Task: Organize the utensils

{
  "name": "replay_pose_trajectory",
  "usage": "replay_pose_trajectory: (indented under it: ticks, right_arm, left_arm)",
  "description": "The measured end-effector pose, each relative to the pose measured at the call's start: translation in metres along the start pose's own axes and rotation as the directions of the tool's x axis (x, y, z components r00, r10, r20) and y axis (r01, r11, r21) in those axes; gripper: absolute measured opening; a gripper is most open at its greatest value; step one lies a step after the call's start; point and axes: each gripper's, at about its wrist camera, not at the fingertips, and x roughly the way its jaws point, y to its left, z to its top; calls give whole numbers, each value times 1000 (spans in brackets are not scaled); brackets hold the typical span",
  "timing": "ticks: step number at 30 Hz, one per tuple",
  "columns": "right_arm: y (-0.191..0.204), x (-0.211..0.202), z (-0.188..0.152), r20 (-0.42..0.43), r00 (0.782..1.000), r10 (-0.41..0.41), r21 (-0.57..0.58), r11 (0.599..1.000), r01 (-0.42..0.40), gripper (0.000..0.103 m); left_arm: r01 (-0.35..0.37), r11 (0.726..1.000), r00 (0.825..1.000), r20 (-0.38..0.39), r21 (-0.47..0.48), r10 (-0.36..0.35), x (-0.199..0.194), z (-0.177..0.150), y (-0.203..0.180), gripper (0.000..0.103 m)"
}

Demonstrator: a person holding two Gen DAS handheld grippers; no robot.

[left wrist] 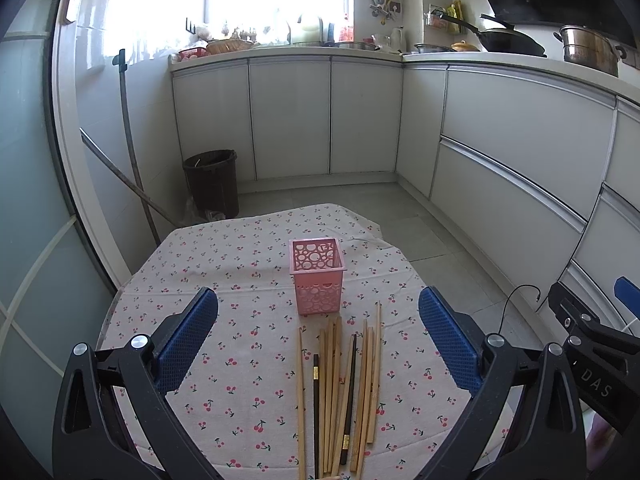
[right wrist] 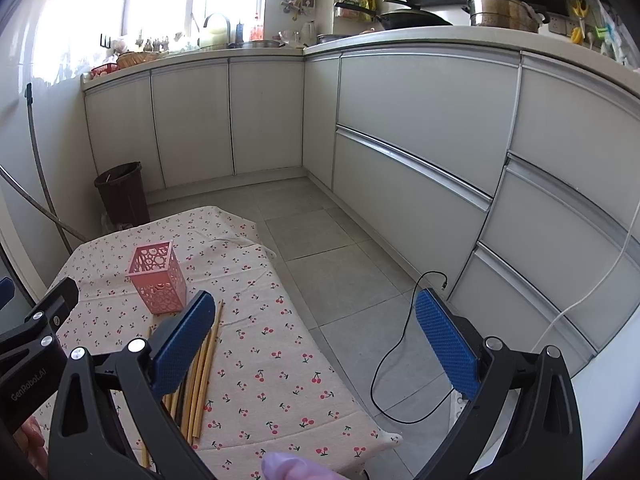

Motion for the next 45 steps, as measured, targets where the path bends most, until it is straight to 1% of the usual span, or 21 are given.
replay_pose_trajectory:
  ticks: [15,20,23,26,29,30,31,32,33,34,35,36,37,38,39,40,41,42,43,44,45]
  right_arm:
    - [1,2,0,-9,1000,2,-3,1000,-2,98]
    - [2,3,-2,-18,1000,0,-8,1000,0,98]
    - [4,7,-2,-37,999,0,-14,1000,-1,98]
    - [6,15,-3,-67,998,0,-19,1000,-1,98]
    - [8,28,-7,-123,992,0,-17,1000,-2,98]
    - [8,35,-7,-151,989,10,-6,1000,-11,98]
    - [8,43,-8,-192,981,40,16,999,-37,98]
    - [6,53,-8,-243,966,85,50,996,-76,98]
    - [5,63,-9,-294,946,135,88,990,-114,98]
    - [4,77,-10,-359,910,205,145,976,-163,98]
    - [3,91,-14,-415,870,267,202,959,-198,98]
    - [1,104,-18,-459,831,314,265,941,-210,98]
    - [-3,116,-23,-486,798,356,337,919,-204,98]
    - [-7,126,-28,-502,771,392,405,894,-191,98]
    - [-10,137,-35,-512,745,427,470,866,-173,98]
    - [-12,148,-42,-518,716,468,534,831,-157,98]
    - [-11,157,-47,-527,690,496,564,811,-152,98]
    - [-9,163,-50,-534,676,507,570,807,-156,98]
    - [-2,170,-52,-547,664,509,560,813,-162,98]
    - [3,174,-52,-557,659,506,545,821,-169,98]
    - [7,177,-53,-561,657,503,535,826,-176,98]
  left_arm:
    - [-3,1000,1000,-1,4,3,1,-2,2,96]
    - [-12,1000,1000,-26,-6,12,6,-3,8,96]
    - [-19,1000,997,-70,-22,18,15,-3,12,96]
    - [-27,999,988,-156,-40,20,31,-5,18,96]
    - [-34,998,961,-275,-58,17,57,-9,24,96]
    - [-47,997,944,-329,-53,27,71,-11,27,96]
    - [-61,997,933,-357,-46,40,80,-12,27,96]
    - [-76,996,917,-394,-37,56,94,-14,31,96]
    - [-80,996,906,-418,-30,60,104,-17,32,96]
    - [-76,997,892,-449,-27,56,115,-20,35,96]
    - [-71,997,874,-483,-27,49,127,-24,38,96]
    - [-67,997,850,-526,-34,39,140,-30,41,96]
    - [-59,997,826,-563,-54,19,153,-36,45,96]
    - [-44,994,793,-608,-100,-26,167,-45,51,96]
    - [-32,988,764,-640,-152,-74,178,-53,56,96]
    - [-27,980,743,-659,-197,-113,185,-59,61,96]
    - [-28,969,722,-676,-243,-149,193,-65,65,96]
    - [-32,962,704,-690,-270,-170,200,-70,68,96]
    - [-36,964,701,-694,-263,-164,205,-71,69,96]
    - [-38,968,707,-691,-247,-149,207,-70,69,96]
    - [-37,976,724,-679,-212,-120,210,-68,67,96]
